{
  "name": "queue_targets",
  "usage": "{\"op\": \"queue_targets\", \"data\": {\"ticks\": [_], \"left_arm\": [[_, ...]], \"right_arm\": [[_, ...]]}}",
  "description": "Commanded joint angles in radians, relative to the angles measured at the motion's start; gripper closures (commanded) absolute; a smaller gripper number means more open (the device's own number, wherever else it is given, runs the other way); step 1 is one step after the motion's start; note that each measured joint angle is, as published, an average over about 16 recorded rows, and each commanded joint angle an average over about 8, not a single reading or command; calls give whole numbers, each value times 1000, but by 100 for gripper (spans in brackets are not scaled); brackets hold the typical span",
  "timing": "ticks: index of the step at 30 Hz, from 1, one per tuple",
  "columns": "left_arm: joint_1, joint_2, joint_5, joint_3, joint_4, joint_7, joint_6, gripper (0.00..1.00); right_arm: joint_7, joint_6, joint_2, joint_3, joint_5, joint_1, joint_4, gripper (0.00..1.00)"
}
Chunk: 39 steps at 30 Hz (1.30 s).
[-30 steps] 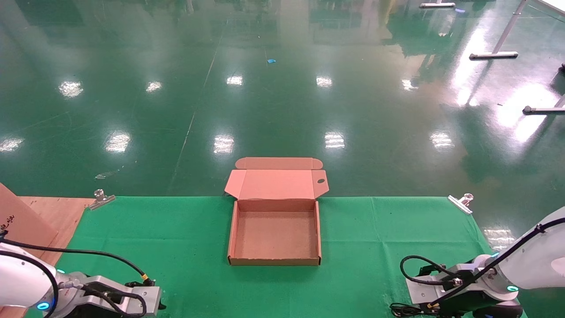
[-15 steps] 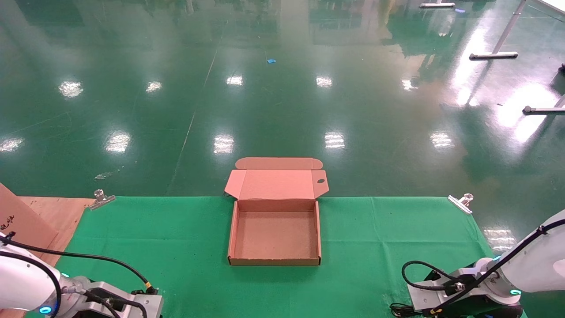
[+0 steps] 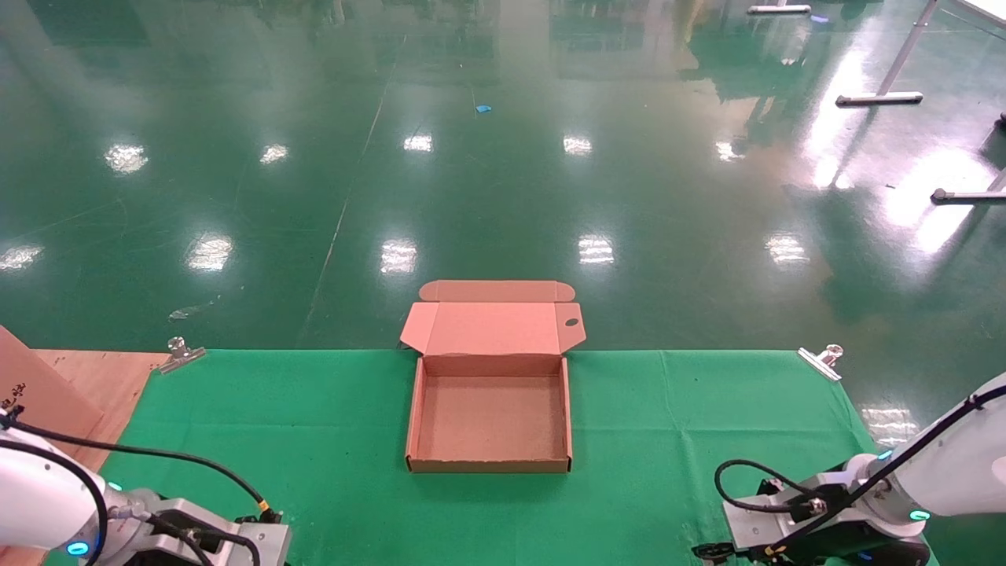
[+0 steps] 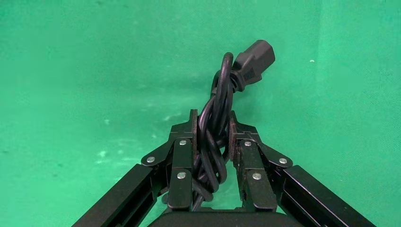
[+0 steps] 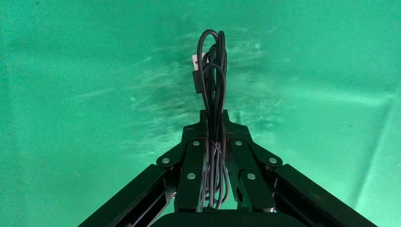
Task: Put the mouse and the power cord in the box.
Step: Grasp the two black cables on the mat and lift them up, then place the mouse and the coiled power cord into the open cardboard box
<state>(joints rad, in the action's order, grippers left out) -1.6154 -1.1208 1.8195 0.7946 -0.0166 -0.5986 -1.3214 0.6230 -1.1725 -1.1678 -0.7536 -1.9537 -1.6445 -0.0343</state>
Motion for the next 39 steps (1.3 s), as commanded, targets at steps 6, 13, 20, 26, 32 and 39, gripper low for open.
{"op": "queue_targets", "data": {"ticks": [6,13,20,26,32,39], "left_arm": [[-56,0,17,11,-13,-4,-34,100],[-175,2,43,28,-50,2,-81,100],[-335,-11,45,27,-109,60,-136,100],[-483,-30,15,3,-177,149,-193,100],[-570,-54,-22,-21,-249,236,-238,100],[-597,-57,-57,-17,-354,324,-261,100]], "right_arm": [[18,-51,16,13,19,-55,-8,100],[18,-157,36,30,43,-181,-47,100],[-40,-262,24,33,46,-321,-138,100],[-165,-328,1,43,56,-439,-268,100],[-330,-376,-17,55,70,-508,-441,100],[-527,-409,9,44,111,-497,-695,100]]}}
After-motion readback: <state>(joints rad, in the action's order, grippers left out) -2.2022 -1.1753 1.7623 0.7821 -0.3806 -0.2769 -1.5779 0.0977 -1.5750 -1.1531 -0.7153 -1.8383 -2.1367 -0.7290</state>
